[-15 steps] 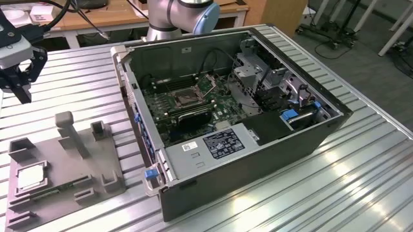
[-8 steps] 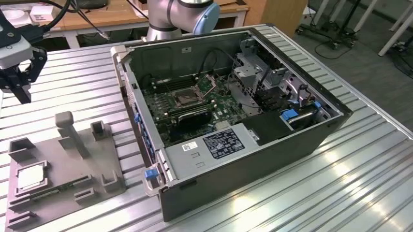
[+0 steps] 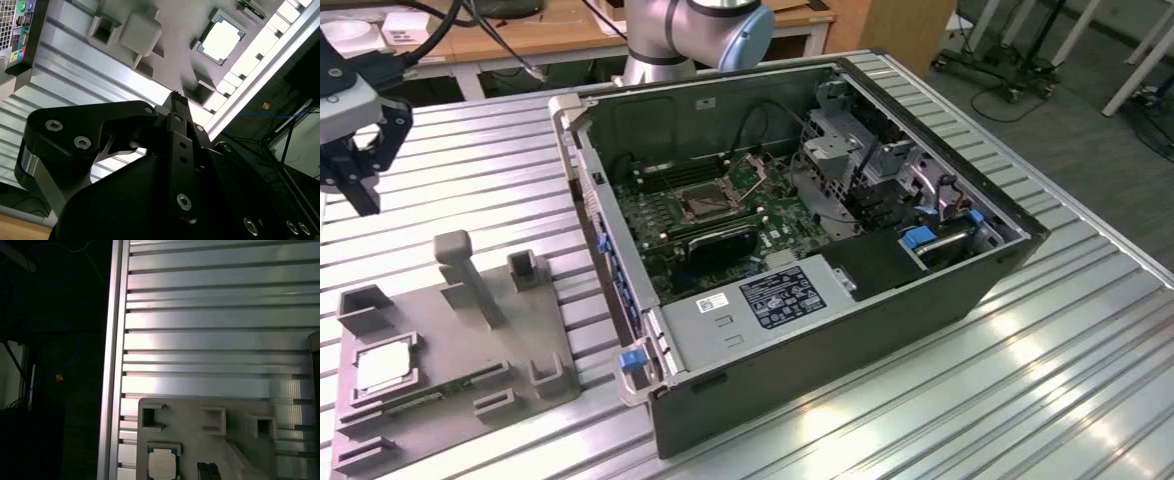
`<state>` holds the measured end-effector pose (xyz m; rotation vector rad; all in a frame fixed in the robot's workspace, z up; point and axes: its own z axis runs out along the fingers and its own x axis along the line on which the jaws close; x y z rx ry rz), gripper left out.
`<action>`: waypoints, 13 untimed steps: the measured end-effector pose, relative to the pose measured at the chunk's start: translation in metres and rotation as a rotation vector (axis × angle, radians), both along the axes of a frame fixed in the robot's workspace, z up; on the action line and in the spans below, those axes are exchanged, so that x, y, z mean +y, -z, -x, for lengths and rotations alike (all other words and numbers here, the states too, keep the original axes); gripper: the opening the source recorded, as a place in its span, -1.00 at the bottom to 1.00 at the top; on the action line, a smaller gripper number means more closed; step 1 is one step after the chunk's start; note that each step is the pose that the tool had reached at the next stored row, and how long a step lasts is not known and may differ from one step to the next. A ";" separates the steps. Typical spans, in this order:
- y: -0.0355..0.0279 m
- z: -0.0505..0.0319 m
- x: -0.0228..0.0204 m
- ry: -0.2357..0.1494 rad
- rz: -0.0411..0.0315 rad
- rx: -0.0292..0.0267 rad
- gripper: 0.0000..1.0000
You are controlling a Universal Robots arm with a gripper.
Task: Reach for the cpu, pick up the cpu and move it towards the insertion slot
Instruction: 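Reach for the cpu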
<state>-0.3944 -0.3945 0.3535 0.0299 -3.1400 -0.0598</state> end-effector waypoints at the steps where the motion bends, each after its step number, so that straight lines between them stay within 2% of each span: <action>1: 0.0000 0.0023 0.0000 0.000 -0.0001 -0.0001 -0.79; 7: 0.0002 0.0223 -0.0001 0.000 0.0000 0.0001 -0.79; 13: 0.0003 0.0302 -0.0002 0.000 0.0000 0.0000 -0.79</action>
